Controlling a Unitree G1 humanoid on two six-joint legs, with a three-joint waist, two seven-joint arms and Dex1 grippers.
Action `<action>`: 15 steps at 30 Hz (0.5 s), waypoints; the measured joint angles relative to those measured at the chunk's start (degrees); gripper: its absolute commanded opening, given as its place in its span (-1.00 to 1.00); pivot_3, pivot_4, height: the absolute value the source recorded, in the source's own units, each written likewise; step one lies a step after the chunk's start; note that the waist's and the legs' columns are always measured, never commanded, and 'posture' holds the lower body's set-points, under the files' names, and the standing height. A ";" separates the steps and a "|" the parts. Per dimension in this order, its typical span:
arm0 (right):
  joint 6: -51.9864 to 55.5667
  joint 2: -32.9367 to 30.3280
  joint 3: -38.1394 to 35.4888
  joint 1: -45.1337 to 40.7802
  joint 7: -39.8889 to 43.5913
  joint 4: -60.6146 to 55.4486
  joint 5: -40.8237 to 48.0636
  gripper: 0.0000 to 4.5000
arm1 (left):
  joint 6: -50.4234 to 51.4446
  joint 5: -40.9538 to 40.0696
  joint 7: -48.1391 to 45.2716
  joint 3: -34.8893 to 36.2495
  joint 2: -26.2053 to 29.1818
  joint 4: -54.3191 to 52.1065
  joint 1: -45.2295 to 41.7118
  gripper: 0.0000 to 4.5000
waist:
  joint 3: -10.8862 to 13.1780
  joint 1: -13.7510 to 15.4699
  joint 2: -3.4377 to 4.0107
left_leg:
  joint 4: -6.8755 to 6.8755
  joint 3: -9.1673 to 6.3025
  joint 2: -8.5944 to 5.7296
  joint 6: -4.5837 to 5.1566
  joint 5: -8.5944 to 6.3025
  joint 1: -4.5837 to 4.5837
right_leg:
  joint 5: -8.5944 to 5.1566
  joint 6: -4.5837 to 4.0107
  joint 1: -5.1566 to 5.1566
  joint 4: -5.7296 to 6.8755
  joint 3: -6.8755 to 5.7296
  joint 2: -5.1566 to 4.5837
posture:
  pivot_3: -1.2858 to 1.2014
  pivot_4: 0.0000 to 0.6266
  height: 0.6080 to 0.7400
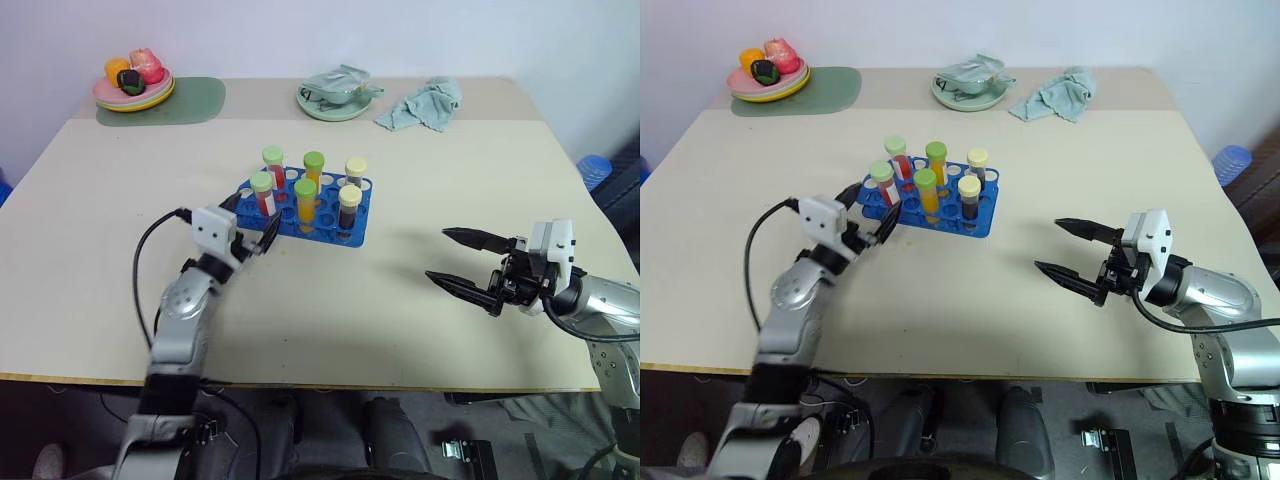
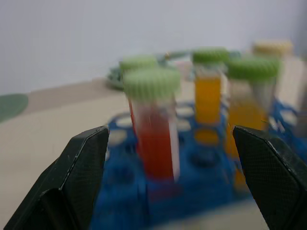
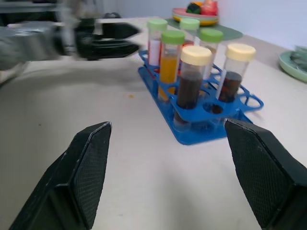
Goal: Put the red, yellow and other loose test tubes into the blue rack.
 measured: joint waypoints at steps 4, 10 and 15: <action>0.05 0.04 -2.48 4.25 -1.25 -0.28 0.04 0.70 | 5.30 -6.16 -5.20 2.66 6.52 -9.22 7.88 0.86 | -0.02 0.16 0.04 | -0.02 -0.03 -0.01 0.07 -0.05 0.00 | 0.00 -0.01 0.06 -0.08 0.00 -0.01 | 0.03 -0.52 1.00; 0.15 0.01 -7.42 10.74 -4.03 -0.34 -0.33 0.70 | 10.36 -12.80 -12.25 7.82 14.93 -15.40 14.35 0.86 | -0.13 0.08 0.23 | -0.07 -0.02 0.01 0.12 -0.08 0.05 | -0.01 -0.02 0.11 -0.13 0.00 -0.01 | 0.03 -0.52 1.00; 0.17 0.03 -9.30 13.56 -5.86 -0.37 -0.68 0.70 | 12.42 -16.55 -16.21 10.12 18.14 -16.02 13.99 0.86 | -0.23 0.05 0.39 | -0.08 -0.01 0.01 0.13 -0.09 0.06 | -0.01 -0.02 0.16 -0.18 -0.01 -0.01 | 0.03 -0.52 1.00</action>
